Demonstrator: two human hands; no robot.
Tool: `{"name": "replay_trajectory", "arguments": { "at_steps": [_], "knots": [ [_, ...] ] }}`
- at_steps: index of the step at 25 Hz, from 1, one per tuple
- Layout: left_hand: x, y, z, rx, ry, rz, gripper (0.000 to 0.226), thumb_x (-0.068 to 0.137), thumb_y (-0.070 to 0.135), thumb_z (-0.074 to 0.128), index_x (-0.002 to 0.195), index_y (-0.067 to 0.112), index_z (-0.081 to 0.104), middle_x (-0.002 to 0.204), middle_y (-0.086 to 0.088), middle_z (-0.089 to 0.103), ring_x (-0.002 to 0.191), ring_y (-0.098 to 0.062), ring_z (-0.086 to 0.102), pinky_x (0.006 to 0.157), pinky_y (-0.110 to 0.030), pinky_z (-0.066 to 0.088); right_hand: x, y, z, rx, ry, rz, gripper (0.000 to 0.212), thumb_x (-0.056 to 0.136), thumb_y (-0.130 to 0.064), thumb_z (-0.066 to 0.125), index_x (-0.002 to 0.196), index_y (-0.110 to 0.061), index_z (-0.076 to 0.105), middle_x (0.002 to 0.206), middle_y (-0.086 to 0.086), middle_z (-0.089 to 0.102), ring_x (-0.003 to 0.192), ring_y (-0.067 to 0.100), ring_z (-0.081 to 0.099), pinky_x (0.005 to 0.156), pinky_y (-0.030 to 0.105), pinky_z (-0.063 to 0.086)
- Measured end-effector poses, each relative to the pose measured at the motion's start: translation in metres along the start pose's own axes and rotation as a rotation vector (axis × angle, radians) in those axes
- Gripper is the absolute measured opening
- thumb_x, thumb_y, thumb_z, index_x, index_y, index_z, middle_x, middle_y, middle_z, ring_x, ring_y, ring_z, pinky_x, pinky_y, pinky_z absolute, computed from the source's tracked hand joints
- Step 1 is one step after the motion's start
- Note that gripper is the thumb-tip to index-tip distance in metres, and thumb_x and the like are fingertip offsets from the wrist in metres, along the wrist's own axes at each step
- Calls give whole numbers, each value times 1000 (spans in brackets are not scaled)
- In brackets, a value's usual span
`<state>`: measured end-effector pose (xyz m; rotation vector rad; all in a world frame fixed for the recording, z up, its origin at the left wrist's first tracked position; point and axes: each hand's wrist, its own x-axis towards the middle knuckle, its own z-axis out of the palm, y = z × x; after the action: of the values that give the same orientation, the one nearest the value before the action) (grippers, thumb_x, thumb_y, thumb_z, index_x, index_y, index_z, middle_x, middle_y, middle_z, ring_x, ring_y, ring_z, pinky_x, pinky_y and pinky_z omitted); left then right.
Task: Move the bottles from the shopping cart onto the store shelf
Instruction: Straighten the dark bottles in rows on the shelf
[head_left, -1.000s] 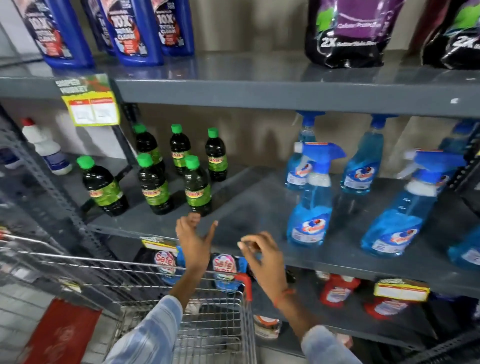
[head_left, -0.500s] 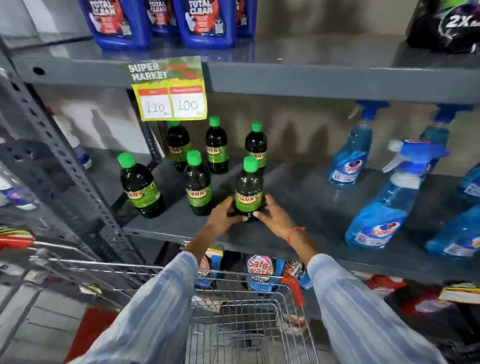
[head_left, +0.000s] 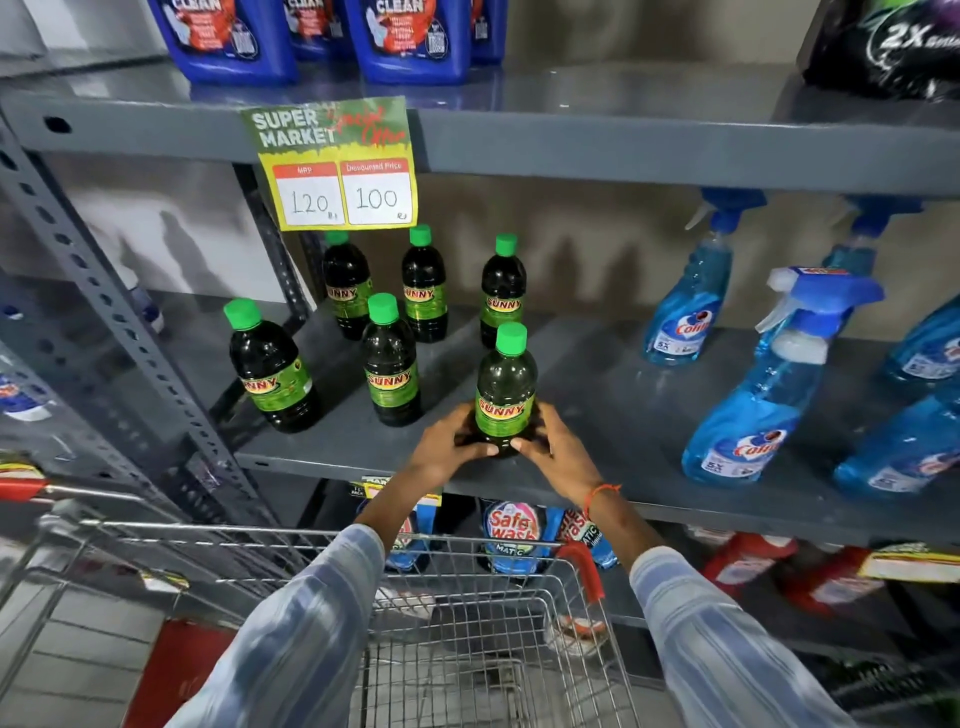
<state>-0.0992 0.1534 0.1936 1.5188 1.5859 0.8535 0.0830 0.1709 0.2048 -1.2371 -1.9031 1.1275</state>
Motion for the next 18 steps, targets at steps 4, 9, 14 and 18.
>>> {"name": "replay_trajectory", "arguments": {
  "at_steps": [4,9,14,18],
  "knots": [
    [-3,3,-1,-33,-39,9,71,71,16,76,133,12,40,132,-15,56,120,-28,55,107,-41,41,-1,0,3,-13,18,-3,55,85,-13,59,132,-14,31,132,14,52,117,22,52,95,27,39],
    [-21,6,-5,-98,32,61,87,61,35,78,137,25,36,139,1,49,127,-13,48,109,-33,39,-10,-3,9,96,113,5,74,79,-28,67,138,-17,24,143,9,42,130,21,43,108,37,38],
    [-61,-9,-21,-122,804,116,46,67,32,77,104,17,55,113,-9,58,105,-25,56,94,-47,49,-65,-31,66,-20,401,-239,34,89,-37,47,119,-21,50,115,3,59,100,2,58,86,19,52],
    [-17,-40,-61,-96,593,-33,102,57,33,84,138,11,26,141,-15,41,129,-29,42,108,-50,38,-1,-40,108,-59,89,-134,43,95,-16,38,137,-8,33,143,17,42,132,25,40,111,29,30]
  ]
}}
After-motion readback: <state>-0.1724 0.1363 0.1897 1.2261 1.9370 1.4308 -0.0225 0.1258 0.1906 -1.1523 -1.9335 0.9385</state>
